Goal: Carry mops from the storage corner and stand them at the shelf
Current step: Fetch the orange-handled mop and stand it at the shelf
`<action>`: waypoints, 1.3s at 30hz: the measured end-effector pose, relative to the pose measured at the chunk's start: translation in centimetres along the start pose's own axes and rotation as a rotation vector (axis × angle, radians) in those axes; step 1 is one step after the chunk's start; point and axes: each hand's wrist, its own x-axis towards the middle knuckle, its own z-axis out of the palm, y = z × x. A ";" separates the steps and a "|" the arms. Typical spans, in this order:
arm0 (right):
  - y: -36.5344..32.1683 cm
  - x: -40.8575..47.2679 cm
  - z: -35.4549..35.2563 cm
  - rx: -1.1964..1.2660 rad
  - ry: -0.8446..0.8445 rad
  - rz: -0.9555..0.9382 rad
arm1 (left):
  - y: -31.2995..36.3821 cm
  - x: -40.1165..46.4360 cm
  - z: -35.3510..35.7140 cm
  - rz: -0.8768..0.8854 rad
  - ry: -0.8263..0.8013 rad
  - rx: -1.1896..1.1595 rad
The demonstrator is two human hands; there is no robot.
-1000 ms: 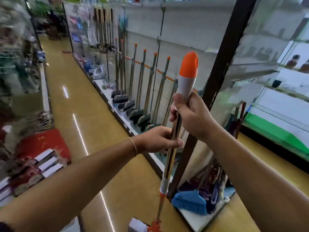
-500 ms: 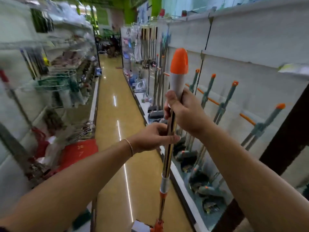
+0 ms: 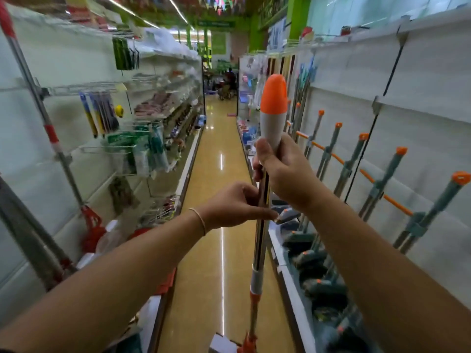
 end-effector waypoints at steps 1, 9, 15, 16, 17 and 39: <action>0.8 1.0 0.0 -0.004 -0.006 -0.004 | -0.8 0.8 -0.6 0.004 0.004 0.009; 7.5 12.2 1.3 -0.027 -0.034 -0.021 | -8.0 8.8 -7.9 -0.020 -0.049 0.081; 11.6 22.9 3.3 -0.073 -0.083 -0.022 | -12.8 14.7 -16.0 -0.066 -0.020 0.050; 12.2 24.5 3.8 -0.070 -0.087 -0.035 | -13.5 15.5 -17.2 -0.065 -0.021 0.043; 12.6 25.8 4.2 -0.065 -0.095 -0.048 | -14.1 16.2 -18.4 -0.064 -0.017 0.037; 25.4 52.9 12.6 0.185 -0.499 -0.189 | -25.8 26.1 -37.3 -0.371 0.507 0.205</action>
